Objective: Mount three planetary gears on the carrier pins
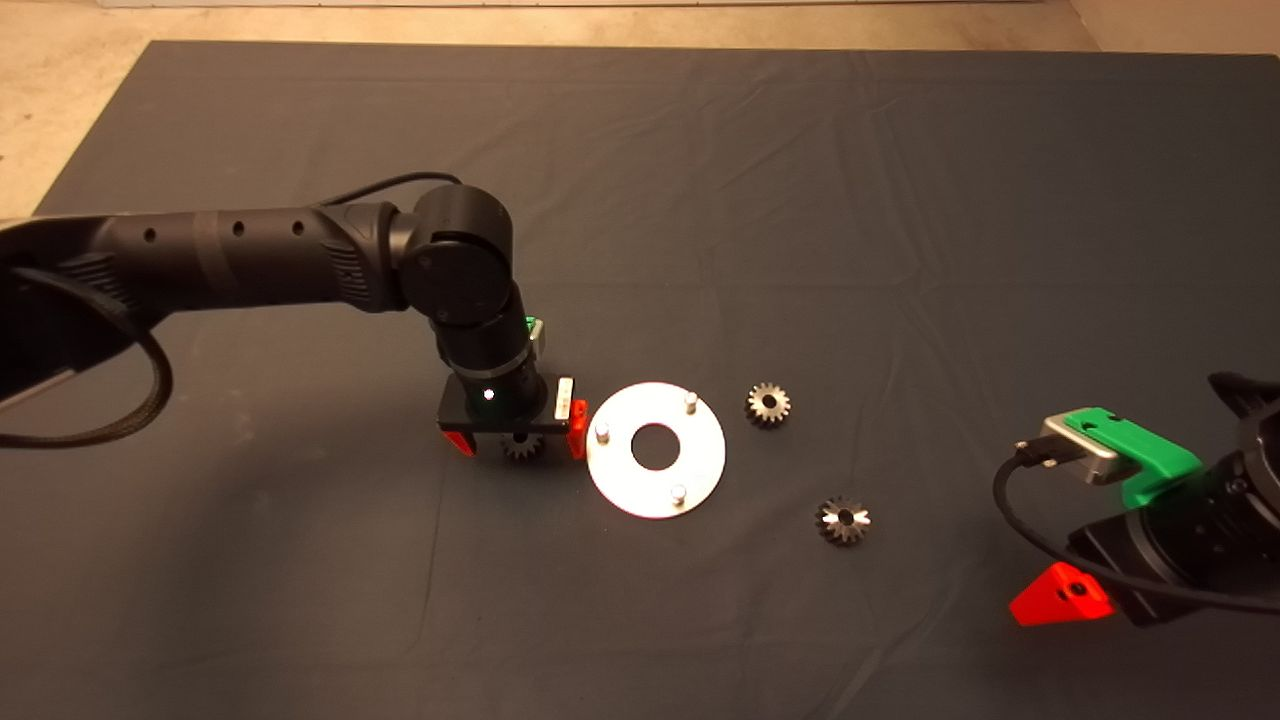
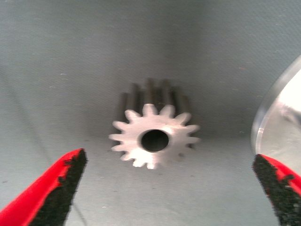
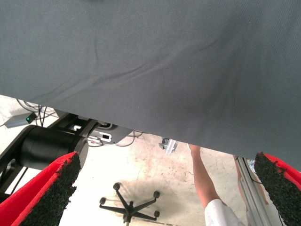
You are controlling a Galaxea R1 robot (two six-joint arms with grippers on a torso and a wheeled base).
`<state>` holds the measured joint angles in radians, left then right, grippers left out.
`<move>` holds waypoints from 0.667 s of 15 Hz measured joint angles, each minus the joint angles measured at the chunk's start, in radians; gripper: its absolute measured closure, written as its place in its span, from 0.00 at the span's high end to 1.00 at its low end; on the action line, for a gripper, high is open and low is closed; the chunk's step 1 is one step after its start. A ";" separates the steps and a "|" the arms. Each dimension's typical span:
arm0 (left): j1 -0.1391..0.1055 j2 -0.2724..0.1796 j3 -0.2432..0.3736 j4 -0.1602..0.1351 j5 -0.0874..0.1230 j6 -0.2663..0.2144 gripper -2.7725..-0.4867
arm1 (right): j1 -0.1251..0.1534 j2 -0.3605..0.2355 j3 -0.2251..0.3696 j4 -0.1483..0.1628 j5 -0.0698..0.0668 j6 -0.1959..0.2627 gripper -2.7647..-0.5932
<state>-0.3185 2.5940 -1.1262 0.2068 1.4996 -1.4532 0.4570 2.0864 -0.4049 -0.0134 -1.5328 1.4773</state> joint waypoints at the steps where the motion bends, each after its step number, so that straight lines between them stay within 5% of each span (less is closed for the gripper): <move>1: 0.000 -0.001 0.000 0.000 0.000 0.000 0.89 | 0.000 0.000 0.000 0.000 0.000 0.000 0.99; 10: 0.000 -0.001 -0.039 0.003 0.000 0.053 0.76 | 0.000 0.006 0.000 0.000 0.001 0.000 0.99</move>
<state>-0.3183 2.5930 -1.1655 0.2100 1.4996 -1.4000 0.4570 2.0922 -0.4046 -0.0130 -1.5321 1.4774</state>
